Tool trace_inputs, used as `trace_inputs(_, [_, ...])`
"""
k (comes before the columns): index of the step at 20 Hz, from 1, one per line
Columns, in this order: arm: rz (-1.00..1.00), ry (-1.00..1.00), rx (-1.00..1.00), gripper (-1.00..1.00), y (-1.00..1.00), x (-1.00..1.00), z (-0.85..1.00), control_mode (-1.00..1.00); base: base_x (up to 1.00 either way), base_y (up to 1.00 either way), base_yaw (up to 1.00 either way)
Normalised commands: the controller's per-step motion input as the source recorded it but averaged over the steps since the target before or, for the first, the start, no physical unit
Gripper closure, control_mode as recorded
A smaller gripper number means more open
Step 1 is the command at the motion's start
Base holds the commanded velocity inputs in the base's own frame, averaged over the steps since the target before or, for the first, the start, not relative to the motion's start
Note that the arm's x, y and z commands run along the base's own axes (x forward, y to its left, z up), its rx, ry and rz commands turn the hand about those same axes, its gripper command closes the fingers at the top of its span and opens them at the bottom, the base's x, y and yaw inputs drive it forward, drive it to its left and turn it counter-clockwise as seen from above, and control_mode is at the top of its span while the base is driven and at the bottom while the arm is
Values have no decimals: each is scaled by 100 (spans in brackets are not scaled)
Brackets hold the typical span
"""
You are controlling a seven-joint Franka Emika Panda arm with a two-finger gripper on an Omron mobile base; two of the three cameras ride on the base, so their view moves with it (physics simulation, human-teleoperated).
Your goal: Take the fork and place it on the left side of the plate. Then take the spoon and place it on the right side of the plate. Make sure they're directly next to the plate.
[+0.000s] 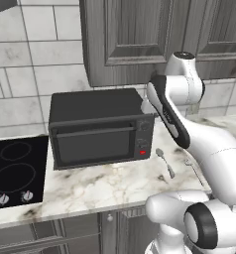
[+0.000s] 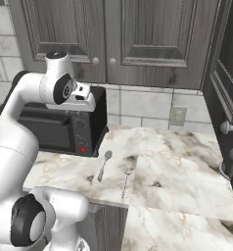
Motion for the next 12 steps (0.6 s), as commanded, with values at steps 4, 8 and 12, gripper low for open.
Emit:
trace_inputs(4, [0,1,0,-100,-2,-13,-12,-100,0,0,0])
trace_inputs(8, [0,0,-1,-100,-14,-31,-86,-100,0,0,0])
trace_inputs(12, [-3,6,0,-100,-41,-21,-83,-100,0,0,0])
